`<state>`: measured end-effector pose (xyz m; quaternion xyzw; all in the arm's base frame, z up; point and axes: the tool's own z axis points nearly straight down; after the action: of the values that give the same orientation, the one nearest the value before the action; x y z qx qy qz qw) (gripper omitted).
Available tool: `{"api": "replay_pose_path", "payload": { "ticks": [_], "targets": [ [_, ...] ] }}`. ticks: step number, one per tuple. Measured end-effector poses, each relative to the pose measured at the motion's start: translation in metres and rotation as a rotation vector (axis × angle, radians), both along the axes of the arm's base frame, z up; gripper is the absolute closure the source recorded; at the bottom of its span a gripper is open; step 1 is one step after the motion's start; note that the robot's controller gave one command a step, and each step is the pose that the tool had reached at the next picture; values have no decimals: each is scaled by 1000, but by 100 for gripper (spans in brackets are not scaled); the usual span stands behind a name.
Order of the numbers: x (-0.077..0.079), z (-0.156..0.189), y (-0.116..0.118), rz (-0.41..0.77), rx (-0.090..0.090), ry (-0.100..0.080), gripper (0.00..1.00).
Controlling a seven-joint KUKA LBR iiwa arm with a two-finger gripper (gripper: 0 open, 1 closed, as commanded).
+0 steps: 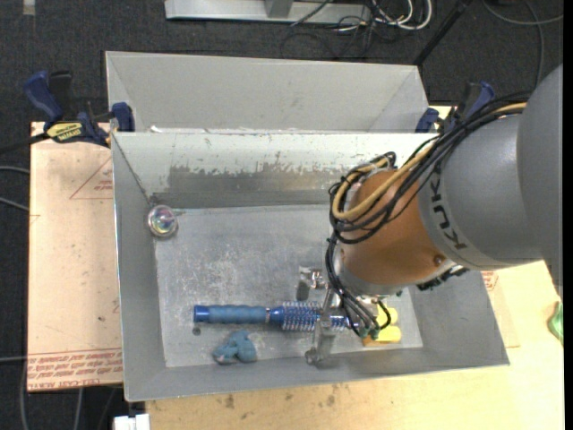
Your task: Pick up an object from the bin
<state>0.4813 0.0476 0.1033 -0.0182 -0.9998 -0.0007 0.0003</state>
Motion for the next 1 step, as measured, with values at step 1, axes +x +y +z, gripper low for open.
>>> {"api": "replay_pose_path", "payload": {
  "ticks": [1],
  "targets": [
    [5, -32, 0, 212, 0, -16, 0]
  ]
}}
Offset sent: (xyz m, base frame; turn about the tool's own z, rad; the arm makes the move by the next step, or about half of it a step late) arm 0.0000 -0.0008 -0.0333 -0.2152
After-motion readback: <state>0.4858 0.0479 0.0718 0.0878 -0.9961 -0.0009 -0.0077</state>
